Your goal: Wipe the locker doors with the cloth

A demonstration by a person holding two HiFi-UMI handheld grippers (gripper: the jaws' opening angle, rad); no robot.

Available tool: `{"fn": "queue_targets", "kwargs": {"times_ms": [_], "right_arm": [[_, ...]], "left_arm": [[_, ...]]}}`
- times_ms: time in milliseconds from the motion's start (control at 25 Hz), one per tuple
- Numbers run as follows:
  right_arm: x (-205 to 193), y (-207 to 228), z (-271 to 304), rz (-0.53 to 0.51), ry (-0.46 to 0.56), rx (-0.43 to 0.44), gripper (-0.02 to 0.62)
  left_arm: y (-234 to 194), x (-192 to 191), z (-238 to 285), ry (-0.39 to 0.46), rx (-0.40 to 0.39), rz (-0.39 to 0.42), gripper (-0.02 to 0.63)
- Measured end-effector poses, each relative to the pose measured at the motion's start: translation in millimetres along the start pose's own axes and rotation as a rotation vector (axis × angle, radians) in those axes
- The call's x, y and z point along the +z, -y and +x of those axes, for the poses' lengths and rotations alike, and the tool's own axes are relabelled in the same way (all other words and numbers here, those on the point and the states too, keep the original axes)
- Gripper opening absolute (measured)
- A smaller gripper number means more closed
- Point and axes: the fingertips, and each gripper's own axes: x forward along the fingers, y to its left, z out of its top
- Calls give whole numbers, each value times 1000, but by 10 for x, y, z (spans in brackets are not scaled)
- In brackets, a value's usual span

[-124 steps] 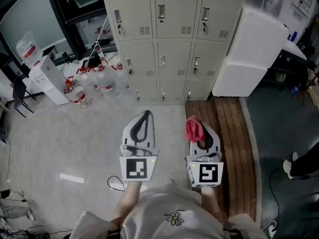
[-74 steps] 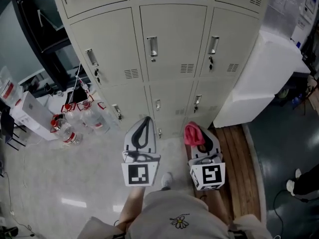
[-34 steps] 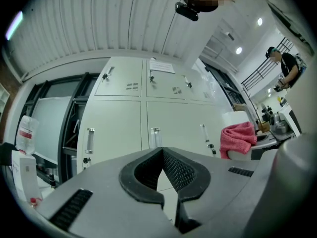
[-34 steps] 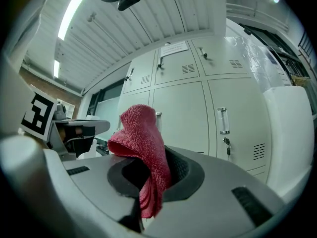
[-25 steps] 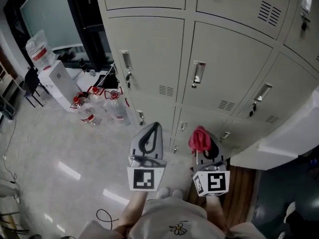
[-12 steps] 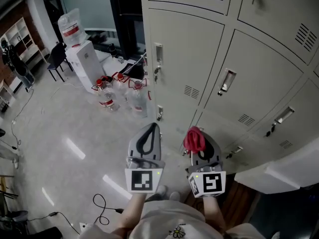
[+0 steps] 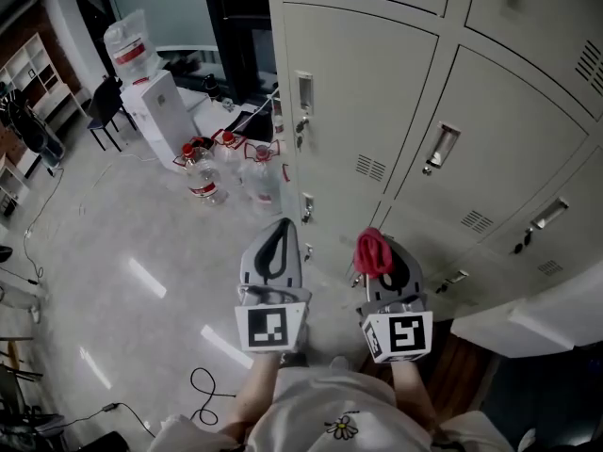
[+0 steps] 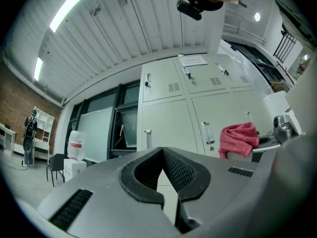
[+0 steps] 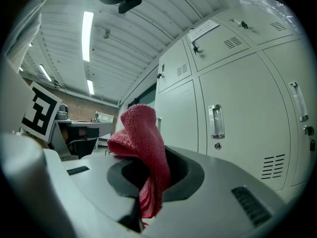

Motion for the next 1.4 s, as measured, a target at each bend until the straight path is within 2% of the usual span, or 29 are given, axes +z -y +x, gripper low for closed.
{"fn": "queue_targets", "kwargs": {"times_ms": [240,400,680,920,1000,1160,1280,1400], "right_arm": [[78,-7,290,-20,20,-34,32],[297,-23,588,-33,66,-39,32],[1119,-46,1397,-97,203,-31,32],[1906,-6,2205,-185,299,-82,32],[2091,-9,2473,-157,305,-71,31],[2338,14,2907,-39,296,-30,32],[2410,26,3114,-57,276,-52,31],[2423,-5,3271,-123,247,-102,32]], "left_arm": [[-183,15,258,20,-38,5,15],[-289,71,471,42,-72,16,15],[-524,271,925,97,-133,45,15],[-815,383,1296,104,-171,56,15],[-917,380,1401,92,-181,62,15],[-1119,407,1568,92,-188,37,15],[-1273,394,1647,90,-186,26,15],[-1413,379,1697,89,-183,18,15]]}}
